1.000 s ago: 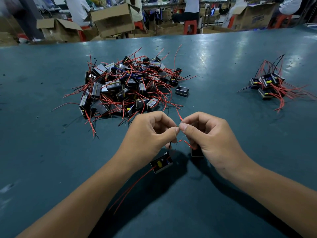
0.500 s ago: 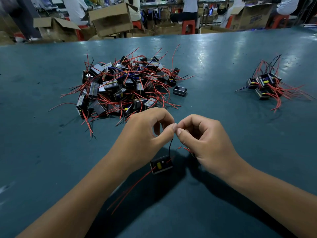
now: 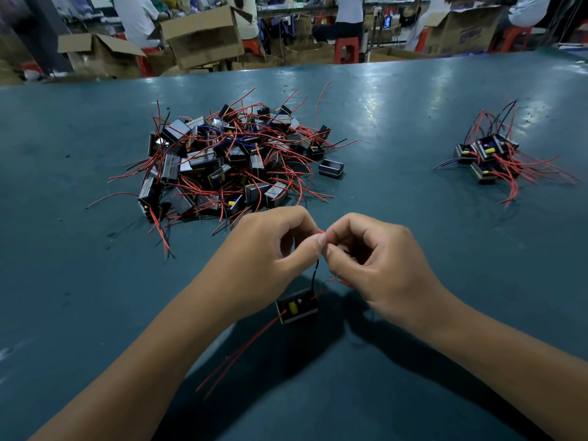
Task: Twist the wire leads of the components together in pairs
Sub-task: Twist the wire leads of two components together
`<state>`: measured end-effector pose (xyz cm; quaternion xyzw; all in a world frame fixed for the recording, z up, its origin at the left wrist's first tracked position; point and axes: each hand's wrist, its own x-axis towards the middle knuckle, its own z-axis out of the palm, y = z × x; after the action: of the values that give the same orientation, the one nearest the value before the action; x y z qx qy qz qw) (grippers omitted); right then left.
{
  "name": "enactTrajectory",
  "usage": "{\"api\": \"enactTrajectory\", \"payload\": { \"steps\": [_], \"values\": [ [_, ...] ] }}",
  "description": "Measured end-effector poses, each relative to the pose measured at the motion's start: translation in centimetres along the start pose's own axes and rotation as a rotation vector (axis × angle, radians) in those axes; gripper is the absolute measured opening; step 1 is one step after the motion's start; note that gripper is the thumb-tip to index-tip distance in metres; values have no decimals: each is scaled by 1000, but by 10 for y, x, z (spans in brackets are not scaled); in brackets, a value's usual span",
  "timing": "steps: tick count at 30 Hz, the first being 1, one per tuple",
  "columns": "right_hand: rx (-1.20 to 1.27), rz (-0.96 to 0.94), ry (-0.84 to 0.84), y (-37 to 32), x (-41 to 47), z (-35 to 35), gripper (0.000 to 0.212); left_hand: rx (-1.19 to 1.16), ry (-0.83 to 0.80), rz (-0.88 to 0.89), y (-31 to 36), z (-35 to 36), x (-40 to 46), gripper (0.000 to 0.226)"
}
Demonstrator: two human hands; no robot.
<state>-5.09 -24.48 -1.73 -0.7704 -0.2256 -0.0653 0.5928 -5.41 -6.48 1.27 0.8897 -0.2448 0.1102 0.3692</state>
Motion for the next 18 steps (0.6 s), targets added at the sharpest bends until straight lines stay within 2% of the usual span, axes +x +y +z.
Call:
{"api": "enactTrajectory", "payload": {
  "steps": [7,14,18],
  "values": [
    [-34,-33,-14,-4,-1,1,14,19,-160,-5,-3,1,0,17],
    [-34,-3,-48,-2,-2,-1,12,-4,-189,11,-4,0,0,16],
    [-47,5,-70,-2,-2,-2,11,117,-141,72,-2,2,1,12]
  ]
}}
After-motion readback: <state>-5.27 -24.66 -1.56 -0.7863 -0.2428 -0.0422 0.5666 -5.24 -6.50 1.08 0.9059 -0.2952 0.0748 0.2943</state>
